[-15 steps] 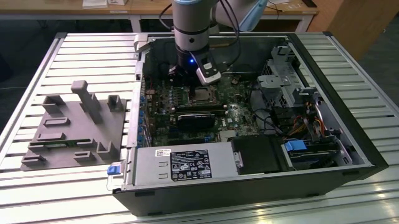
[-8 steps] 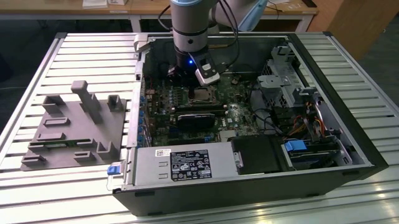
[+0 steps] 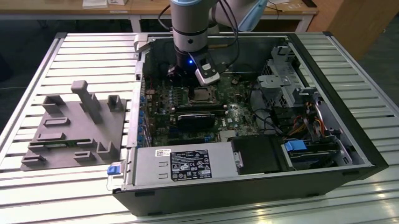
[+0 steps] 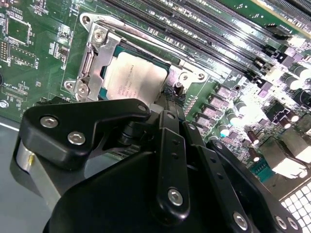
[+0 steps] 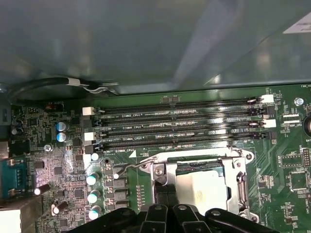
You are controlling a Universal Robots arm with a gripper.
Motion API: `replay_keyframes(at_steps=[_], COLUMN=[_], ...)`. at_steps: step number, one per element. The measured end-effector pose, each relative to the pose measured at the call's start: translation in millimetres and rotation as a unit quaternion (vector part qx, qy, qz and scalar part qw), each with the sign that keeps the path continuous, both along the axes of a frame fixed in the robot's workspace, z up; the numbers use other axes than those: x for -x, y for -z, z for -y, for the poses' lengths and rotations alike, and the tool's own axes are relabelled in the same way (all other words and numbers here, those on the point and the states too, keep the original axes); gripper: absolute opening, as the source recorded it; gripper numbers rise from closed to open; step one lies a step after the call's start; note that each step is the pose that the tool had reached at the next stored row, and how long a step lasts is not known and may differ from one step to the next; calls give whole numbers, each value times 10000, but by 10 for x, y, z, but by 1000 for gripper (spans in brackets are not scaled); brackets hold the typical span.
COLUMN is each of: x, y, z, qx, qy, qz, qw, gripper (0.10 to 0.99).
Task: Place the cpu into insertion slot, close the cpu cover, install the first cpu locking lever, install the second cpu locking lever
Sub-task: 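Close the cpu cover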
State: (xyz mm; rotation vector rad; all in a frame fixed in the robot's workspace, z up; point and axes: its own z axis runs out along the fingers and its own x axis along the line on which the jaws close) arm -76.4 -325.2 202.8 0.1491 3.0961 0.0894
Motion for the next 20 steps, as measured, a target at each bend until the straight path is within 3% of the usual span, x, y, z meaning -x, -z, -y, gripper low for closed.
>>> replay_keyframes(at_steps=[4, 20], x=[-1, -18], y=[-29, -12], z=[2, 77], qx=[-17, -22], qy=[-1, 0], qz=[0, 0], qw=[10000, 10000], gripper=[102, 102])
